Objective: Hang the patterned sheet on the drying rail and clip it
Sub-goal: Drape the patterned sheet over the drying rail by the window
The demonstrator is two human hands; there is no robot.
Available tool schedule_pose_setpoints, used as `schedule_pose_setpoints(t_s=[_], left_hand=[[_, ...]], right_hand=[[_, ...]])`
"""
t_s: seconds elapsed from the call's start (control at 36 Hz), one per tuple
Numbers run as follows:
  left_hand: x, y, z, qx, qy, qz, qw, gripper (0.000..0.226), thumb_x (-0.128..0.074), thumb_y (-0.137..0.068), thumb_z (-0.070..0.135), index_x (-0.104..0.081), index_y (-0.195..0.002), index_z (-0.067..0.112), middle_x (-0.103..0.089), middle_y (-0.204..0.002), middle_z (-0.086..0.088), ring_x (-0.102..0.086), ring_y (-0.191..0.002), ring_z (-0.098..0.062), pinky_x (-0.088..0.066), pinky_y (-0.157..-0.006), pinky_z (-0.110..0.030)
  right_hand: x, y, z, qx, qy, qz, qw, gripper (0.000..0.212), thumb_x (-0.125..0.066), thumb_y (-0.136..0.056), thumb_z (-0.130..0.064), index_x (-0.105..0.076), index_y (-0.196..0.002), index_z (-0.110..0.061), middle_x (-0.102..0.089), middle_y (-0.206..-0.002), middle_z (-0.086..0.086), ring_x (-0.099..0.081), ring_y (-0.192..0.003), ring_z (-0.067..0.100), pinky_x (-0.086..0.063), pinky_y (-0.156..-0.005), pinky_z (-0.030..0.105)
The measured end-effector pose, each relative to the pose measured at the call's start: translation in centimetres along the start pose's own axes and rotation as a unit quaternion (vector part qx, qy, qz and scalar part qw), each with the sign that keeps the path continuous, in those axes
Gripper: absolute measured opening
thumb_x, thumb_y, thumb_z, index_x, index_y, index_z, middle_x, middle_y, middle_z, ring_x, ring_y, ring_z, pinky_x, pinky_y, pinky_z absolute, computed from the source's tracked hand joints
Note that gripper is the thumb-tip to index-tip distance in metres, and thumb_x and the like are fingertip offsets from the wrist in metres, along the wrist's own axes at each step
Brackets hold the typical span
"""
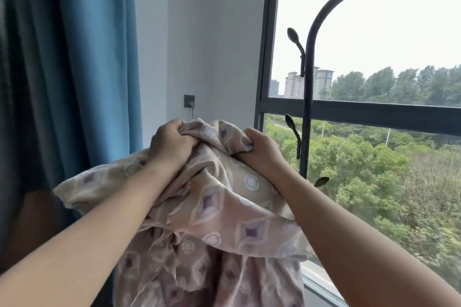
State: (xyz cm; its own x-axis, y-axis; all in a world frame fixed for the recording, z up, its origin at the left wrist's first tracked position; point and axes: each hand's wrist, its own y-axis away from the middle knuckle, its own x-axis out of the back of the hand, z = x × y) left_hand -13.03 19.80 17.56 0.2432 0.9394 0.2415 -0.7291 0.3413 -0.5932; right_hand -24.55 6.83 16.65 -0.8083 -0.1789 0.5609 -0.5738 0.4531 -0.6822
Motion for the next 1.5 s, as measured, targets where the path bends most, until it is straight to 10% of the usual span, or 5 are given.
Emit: schedule_pose_setpoints(t_s=[0.72,0.89,1.03,1.42,1.5], left_hand=[[-13.2,6.0,17.5,0.008,0.308,-0.442,0.842,0.013,-0.062,-0.081,0.000,-0.055,-0.089,0.008,-0.061,-0.079,-0.009,-0.060,-0.068,-0.018,-0.052,-0.058,-0.025],[-14.8,9.2,18.6,-0.233,0.320,-0.601,0.694,0.110,-0.068,-0.034,0.079,-0.019,-0.131,0.059,-0.035,-0.146,0.002,-0.042,-0.127,-0.010,-0.038,-0.102,-0.033],[-17.4,11.4,19.2,-0.372,0.261,-0.699,0.552,0.116,-0.089,-0.039,0.029,-0.022,-0.128,0.061,-0.029,-0.140,0.021,-0.045,-0.124,-0.003,-0.041,-0.101,-0.022],[-24.8,17.1,25.7,-0.209,0.448,-0.468,0.733,0.041,-0.058,-0.060,0.023,-0.065,-0.096,0.040,-0.071,-0.096,0.002,-0.065,-0.096,-0.024,-0.053,-0.084,-0.048],[-24.9,16.8,27.9,-0.081,0.490,-0.469,0.731,0.029,-0.053,-0.065,0.006,-0.069,-0.077,0.027,-0.070,-0.083,-0.002,-0.065,-0.084,-0.026,-0.056,-0.075,-0.036]], right_hand=[[25.5,10.7,2.8,-0.275,-0.047,0.083,0.957,0.024,-0.062,-0.082,-0.003,-0.062,-0.069,-0.023,-0.063,-0.056,-0.016,-0.056,-0.053,-0.004,-0.045,-0.049,0.005],[29.9,15.4,2.7,-0.364,-0.063,0.213,0.905,0.024,-0.055,-0.088,-0.005,-0.060,-0.068,-0.016,-0.057,-0.066,-0.006,-0.055,-0.052,0.004,-0.040,-0.037,0.006],[31.5,16.0,2.1,-0.339,-0.316,0.269,0.844,0.055,-0.024,-0.096,0.007,-0.064,-0.059,-0.004,-0.061,-0.043,0.006,-0.058,-0.034,0.012,-0.045,-0.033,0.018],[37.5,17.2,1.6,-0.346,-0.296,0.346,0.820,0.011,-0.042,-0.096,-0.022,-0.049,-0.100,-0.014,-0.061,-0.068,0.006,-0.064,-0.062,0.019,-0.050,-0.058,0.026],[38.1,17.8,0.2,-0.343,-0.341,0.306,0.820,0.089,-0.082,-0.054,-0.049,-0.038,-0.125,-0.018,-0.066,-0.102,0.023,-0.066,-0.090,0.039,-0.051,-0.078,0.045]])
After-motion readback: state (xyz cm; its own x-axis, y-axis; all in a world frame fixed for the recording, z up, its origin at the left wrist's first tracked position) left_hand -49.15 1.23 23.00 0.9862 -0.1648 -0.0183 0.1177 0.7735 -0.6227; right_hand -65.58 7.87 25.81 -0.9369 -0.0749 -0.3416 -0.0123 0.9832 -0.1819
